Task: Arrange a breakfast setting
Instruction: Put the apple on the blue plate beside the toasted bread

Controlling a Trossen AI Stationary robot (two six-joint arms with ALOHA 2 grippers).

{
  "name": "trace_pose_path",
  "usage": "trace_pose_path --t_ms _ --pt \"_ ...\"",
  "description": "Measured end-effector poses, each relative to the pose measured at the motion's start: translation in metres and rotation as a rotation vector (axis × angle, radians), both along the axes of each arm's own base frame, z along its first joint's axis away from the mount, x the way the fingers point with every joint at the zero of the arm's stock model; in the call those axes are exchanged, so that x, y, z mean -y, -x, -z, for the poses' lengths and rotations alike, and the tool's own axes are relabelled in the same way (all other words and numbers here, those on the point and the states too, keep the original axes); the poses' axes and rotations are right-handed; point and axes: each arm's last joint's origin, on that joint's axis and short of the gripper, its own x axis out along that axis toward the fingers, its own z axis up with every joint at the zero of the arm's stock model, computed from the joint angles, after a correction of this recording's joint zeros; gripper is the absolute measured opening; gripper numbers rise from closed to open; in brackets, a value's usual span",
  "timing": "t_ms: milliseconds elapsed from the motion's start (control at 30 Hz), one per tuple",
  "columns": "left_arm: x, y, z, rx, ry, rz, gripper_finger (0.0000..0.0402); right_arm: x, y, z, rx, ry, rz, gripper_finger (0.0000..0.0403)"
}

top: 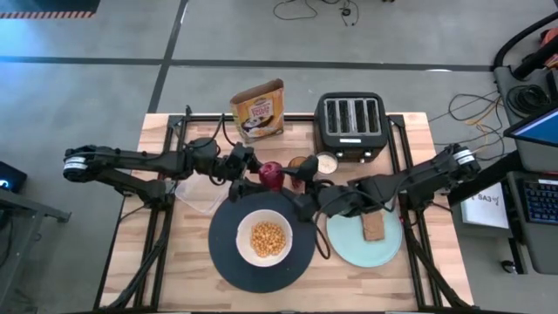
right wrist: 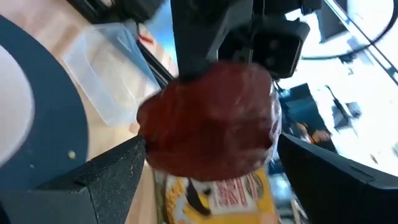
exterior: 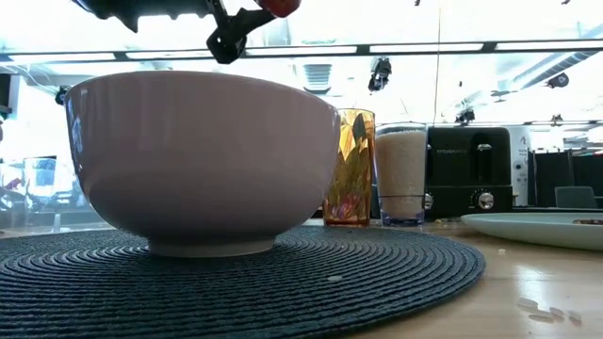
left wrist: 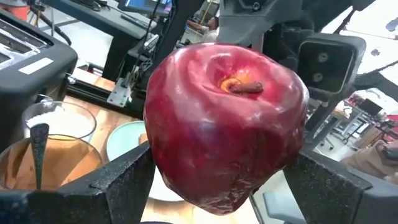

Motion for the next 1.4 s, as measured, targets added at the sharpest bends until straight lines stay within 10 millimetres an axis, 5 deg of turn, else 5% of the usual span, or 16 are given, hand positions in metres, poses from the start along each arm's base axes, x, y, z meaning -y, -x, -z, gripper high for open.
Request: trace_pose_path --t_ms 733,1100,1400 --pt "0.002 -0.006 0.007 -0.008 -0.019 0.040 0.0310 0.023 -0.008 0.004 -0.029 -0.227 -0.198 0.0352" --pt "0.002 -0.007 0.008 -0.011 -0.024 0.039 0.0310 0.026 -0.009 0.003 -0.022 -0.256 -0.202 0.0306" --pt "0.000 -0.008 0.007 0.000 -0.016 -0.013 0.0310 0.028 -0.006 -0.005 -0.019 -0.267 -0.095 0.0351"
